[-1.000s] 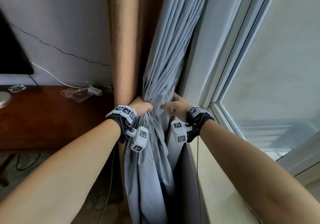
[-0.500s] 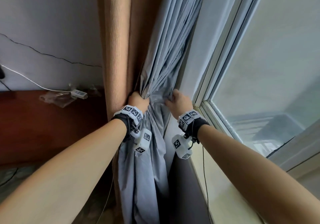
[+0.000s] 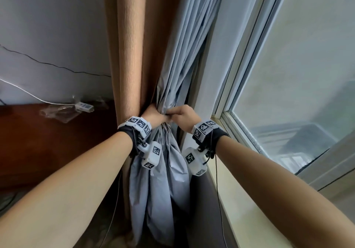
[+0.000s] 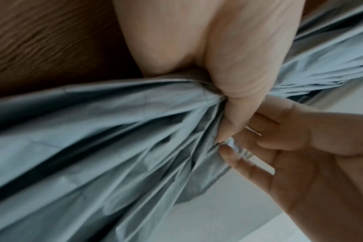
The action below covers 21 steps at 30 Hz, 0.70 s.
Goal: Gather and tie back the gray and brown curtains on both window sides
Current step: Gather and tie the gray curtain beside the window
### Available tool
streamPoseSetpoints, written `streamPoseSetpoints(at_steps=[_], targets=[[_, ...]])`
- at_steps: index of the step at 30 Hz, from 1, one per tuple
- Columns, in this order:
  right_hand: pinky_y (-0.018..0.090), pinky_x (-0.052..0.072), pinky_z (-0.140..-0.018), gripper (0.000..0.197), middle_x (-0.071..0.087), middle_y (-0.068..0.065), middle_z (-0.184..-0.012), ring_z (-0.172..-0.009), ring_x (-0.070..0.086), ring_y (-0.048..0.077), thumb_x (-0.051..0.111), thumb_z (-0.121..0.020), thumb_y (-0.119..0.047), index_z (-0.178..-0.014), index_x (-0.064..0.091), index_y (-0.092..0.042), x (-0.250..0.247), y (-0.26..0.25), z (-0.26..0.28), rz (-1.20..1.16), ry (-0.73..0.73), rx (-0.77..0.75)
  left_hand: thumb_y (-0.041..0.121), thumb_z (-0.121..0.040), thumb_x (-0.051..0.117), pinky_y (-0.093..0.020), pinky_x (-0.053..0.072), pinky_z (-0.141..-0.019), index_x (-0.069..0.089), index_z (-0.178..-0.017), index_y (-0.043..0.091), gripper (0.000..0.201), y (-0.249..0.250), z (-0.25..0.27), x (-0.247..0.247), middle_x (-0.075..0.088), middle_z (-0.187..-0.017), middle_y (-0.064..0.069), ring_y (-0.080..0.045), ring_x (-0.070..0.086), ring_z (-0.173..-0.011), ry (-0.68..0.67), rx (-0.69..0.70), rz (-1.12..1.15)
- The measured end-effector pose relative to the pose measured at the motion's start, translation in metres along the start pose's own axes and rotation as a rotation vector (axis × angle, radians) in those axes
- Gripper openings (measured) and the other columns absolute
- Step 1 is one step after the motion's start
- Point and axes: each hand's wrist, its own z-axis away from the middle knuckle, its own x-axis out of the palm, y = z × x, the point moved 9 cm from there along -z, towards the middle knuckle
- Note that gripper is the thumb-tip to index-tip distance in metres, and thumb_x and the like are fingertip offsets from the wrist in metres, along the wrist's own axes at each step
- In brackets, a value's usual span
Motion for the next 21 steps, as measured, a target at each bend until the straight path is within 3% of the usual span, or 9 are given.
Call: streamPoseSetpoints(at_steps=[3, 5, 8, 10, 12, 13, 16, 19, 21], targets=[[0.027, 0.048, -0.076, 0.026, 0.070, 0.010, -0.089, -0.081, 0.062, 0.022, 0.048, -0.079, 0.007, -0.088, 0.069, -0.005, -0.021, 0.018, -0.004, -0.119, 0.259, 0.075, 0.001, -0.074, 0.075, -0.025, 0.046, -0.082, 0.065, -0.111, 0.006, 0.039, -0.002, -0.002, -0.006, 0.066, -0.100, -0.005, -0.021, 0.063, -0.097, 0.072, -0.046, -0.035], [0.029, 0.044, -0.072, 0.020, 0.061, 0.009, -0.092, -0.079, 0.056, 0.022, 0.057, -0.080, -0.002, -0.099, 0.058, -0.008, -0.030, 0.036, -0.005, -0.169, 0.392, 0.161, 0.002, -0.076, 0.070, -0.024, 0.044, -0.080, 0.064, -0.113, 0.005, 0.037, -0.006, -0.005, -0.010, 0.064, -0.101, -0.006, -0.022, 0.060, -0.093, 0.096, -0.089, -0.068], [0.034, 0.052, -0.081, 0.049, 0.063, 0.005, -0.110, -0.093, 0.060, 0.020, 0.070, -0.082, -0.013, -0.127, 0.050, -0.009, -0.019, 0.052, -0.011, -0.323, 0.256, 0.276, 0.005, -0.073, 0.069, -0.024, 0.045, -0.080, 0.063, -0.115, 0.004, 0.042, -0.012, -0.011, -0.016, 0.068, -0.104, -0.009, -0.025, 0.063, -0.095, 0.101, -0.110, -0.082], [0.039, 0.056, -0.079, 0.031, 0.069, 0.005, -0.100, -0.089, 0.065, 0.023, 0.068, -0.083, -0.015, -0.112, 0.059, -0.010, -0.017, 0.044, -0.016, -0.213, 0.217, 0.190, 0.007, -0.072, 0.069, -0.025, 0.046, -0.077, 0.064, -0.111, 0.003, 0.039, -0.017, -0.014, -0.019, 0.069, -0.101, -0.010, -0.026, 0.065, -0.094, 0.115, -0.126, -0.090], [0.033, 0.049, -0.064, 0.007, 0.064, 0.004, -0.081, -0.078, 0.060, 0.026, 0.061, -0.082, -0.014, -0.087, 0.056, -0.010, -0.016, 0.028, -0.018, 0.013, 0.224, 0.096, 0.008, -0.069, 0.072, -0.025, 0.047, -0.076, 0.065, -0.108, 0.003, 0.039, -0.017, -0.015, -0.017, 0.069, -0.097, -0.009, -0.026, 0.066, -0.092, 0.112, -0.119, -0.081], [0.032, 0.044, -0.063, 0.006, 0.062, 0.006, -0.081, -0.078, 0.058, 0.028, 0.057, -0.082, -0.012, -0.082, 0.052, -0.011, -0.014, 0.022, -0.019, 0.096, 0.220, 0.073, 0.007, -0.067, 0.075, -0.026, 0.049, -0.079, 0.065, -0.108, 0.002, 0.043, -0.014, -0.015, -0.013, 0.070, -0.099, -0.008, -0.025, 0.066, -0.095, 0.089, -0.093, -0.054], [0.037, 0.047, -0.076, 0.011, 0.064, 0.019, -0.099, -0.092, 0.059, 0.034, 0.051, -0.084, -0.006, -0.092, 0.056, -0.004, -0.009, 0.009, -0.020, 0.181, 0.166, 0.045, 0.002, -0.065, 0.082, -0.023, 0.047, -0.088, 0.061, -0.119, 0.001, 0.058, 0.001, -0.015, 0.007, 0.067, -0.112, -0.005, -0.017, 0.063, -0.108, -0.030, 0.020, -0.021], [0.039, 0.049, -0.080, 0.023, 0.066, 0.022, -0.103, -0.096, 0.059, 0.038, 0.045, -0.085, -0.003, -0.100, 0.062, 0.002, -0.013, 0.011, -0.020, 0.186, 0.090, 0.053, 0.000, -0.072, 0.080, -0.006, 0.044, -0.076, 0.059, -0.116, 0.007, 0.050, 0.009, -0.016, 0.020, 0.063, -0.108, 0.000, -0.010, 0.058, -0.103, -0.066, 0.069, -0.047], [0.036, 0.050, -0.082, 0.029, 0.068, 0.018, -0.100, -0.095, 0.060, 0.036, 0.043, -0.084, -0.001, -0.100, 0.067, -0.001, -0.017, 0.015, -0.017, 0.169, 0.051, 0.058, 0.002, -0.071, 0.081, -0.013, 0.046, -0.077, 0.061, -0.108, 0.012, 0.043, 0.009, -0.018, 0.023, 0.065, -0.104, -0.002, -0.011, 0.060, -0.099, -0.037, 0.052, -0.006]])
